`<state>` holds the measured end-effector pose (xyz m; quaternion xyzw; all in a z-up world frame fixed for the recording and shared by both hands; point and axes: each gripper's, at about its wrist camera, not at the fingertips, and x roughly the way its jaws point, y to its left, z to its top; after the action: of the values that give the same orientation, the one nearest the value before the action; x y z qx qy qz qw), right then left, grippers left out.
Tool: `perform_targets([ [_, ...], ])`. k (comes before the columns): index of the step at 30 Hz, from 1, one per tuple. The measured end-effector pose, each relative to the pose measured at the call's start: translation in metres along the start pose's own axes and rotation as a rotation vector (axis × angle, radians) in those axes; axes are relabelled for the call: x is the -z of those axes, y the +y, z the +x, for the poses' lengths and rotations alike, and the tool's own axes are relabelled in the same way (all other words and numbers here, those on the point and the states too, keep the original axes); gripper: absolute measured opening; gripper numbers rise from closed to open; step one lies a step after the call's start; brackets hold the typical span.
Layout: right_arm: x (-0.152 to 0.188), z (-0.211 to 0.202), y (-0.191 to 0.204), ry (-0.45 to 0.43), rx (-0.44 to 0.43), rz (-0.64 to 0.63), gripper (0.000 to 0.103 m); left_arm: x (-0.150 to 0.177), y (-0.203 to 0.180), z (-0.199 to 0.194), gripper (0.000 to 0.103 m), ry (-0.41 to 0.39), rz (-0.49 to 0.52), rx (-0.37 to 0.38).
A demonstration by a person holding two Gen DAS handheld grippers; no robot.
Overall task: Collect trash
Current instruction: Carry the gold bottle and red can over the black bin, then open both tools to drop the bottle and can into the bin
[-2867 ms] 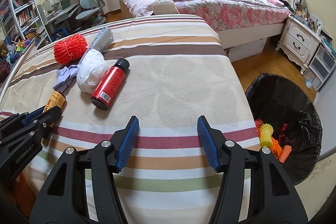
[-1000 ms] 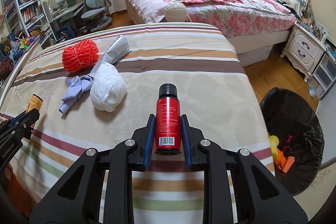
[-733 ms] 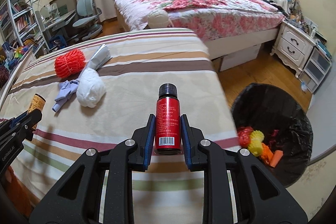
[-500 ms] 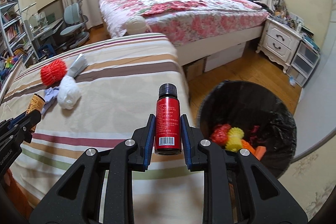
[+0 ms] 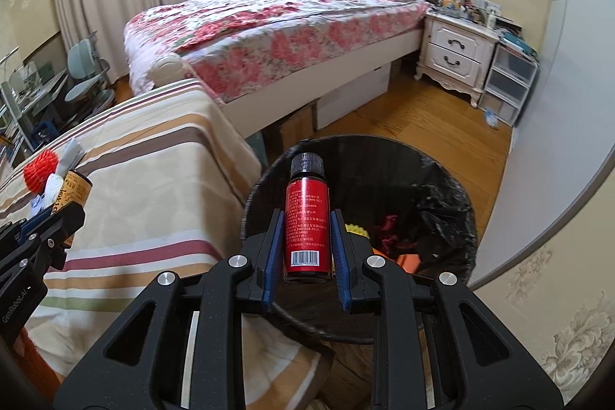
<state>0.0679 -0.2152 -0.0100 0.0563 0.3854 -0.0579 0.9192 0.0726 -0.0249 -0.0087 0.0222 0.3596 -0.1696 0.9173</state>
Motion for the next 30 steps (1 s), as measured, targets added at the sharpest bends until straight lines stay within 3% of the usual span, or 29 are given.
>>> perform_targets([
  [9,0.001,0.004,-0.040,-0.007,0.030,0.065,0.023,-0.012,-0.045,0.030,0.025,0.018,0.074,0.040],
  [30,-0.002,0.026,-0.076,0.016,0.060,0.136,0.023,-0.023,-0.085,0.068,0.025,0.053,0.137,0.047],
])
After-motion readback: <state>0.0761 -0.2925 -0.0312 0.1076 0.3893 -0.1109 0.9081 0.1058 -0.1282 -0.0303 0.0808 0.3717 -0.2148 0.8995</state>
